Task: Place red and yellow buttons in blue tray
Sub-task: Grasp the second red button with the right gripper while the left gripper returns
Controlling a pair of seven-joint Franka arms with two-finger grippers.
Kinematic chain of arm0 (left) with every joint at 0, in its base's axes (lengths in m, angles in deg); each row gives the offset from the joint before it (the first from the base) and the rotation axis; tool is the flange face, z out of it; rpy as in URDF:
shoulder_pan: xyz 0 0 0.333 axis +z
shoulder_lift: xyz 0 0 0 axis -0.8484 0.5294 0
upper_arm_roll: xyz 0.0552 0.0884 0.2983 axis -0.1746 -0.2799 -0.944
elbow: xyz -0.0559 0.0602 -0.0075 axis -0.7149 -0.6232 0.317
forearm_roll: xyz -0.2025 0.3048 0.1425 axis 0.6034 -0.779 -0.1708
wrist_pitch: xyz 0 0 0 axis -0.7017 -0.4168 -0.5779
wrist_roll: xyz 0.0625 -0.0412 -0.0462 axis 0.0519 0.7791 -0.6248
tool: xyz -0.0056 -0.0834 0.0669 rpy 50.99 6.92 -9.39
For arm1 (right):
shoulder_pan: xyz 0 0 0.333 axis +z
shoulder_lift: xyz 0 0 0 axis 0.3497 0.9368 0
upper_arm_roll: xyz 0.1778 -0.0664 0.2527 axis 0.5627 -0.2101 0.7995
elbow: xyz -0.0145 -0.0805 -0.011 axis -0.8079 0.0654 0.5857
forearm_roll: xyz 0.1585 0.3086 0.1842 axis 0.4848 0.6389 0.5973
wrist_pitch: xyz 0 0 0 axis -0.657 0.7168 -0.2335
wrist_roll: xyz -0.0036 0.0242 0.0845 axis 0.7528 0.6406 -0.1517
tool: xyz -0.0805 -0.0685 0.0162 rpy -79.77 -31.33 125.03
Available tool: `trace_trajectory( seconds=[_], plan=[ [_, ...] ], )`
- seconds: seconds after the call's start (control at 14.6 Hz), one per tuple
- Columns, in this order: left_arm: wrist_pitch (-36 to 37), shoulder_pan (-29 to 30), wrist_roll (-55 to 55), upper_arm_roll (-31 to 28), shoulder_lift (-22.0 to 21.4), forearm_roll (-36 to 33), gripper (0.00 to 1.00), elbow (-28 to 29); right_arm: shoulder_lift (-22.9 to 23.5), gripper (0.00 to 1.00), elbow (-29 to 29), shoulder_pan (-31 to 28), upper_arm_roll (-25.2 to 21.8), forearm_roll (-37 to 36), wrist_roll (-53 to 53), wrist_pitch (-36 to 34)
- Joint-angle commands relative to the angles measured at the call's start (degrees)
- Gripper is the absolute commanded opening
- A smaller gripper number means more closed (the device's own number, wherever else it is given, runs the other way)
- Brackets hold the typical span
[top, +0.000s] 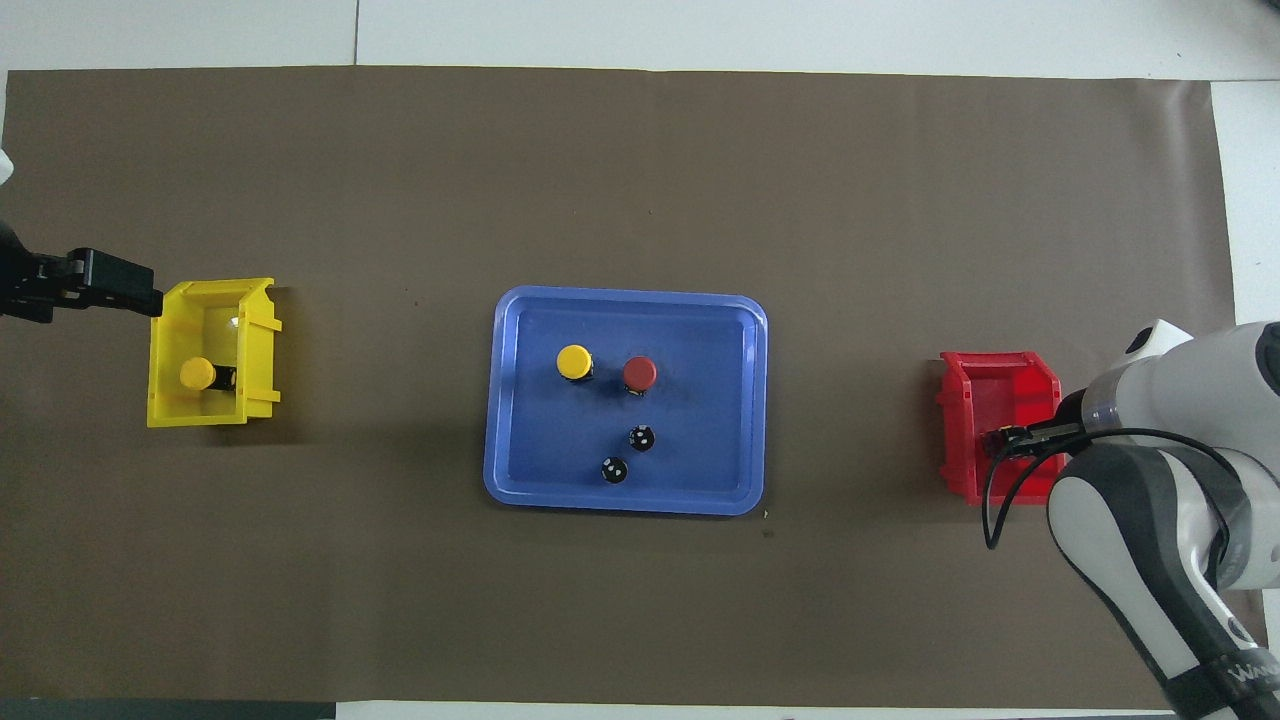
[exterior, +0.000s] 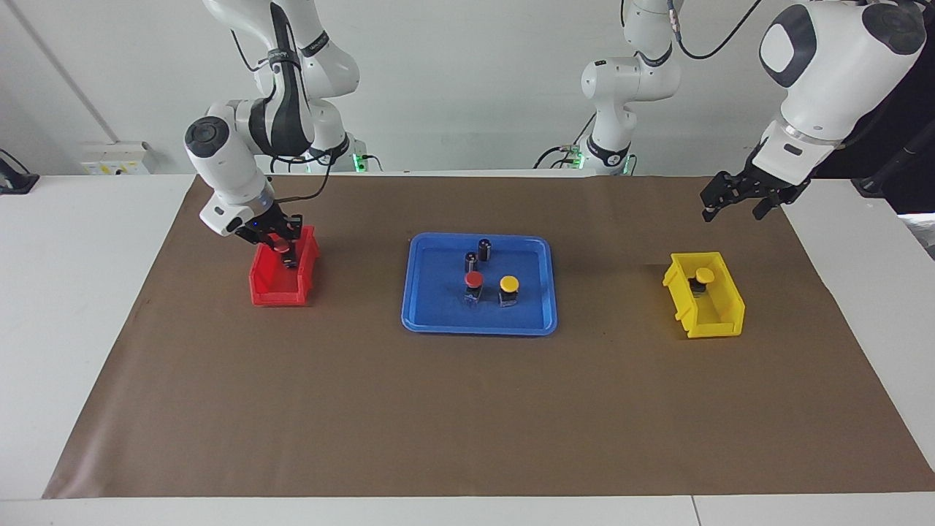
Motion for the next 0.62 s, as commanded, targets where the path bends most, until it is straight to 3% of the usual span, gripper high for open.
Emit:
trace_trajectory(
  seconds=[0.0, 0.14, 0.27, 0.55],
  plan=[
    [-1.5, 0.8, -1.0, 0.3, -2.3, 0.4, 1.0, 2.4, 6.9, 0.21, 17.9, 0.2, 0.8, -1.2, 1.3, -13.8],
    [-1.6, 0.8, -0.9, 0.3, -2.7, 0.4, 1.0, 3.2, 10.0, 0.21, 27.7, 3.9, 0.9, -0.3, 0.2, -20.7],
    [-2.9, 0.8, -1.1, 0.3, -2.6, 0.4, 1.0, 3.2, 13.3, 0.22, 34.7, 7.8, 1.1, 3.0, -2.7, -22.9],
    [-3.0, 0.9, -0.9, 0.2, -2.6, 0.4, 1.0, 3.2, 17.2, 0.23, 35.3, 21.8, 1.2, 6.1, -24.4, -13.9]
  ],
)
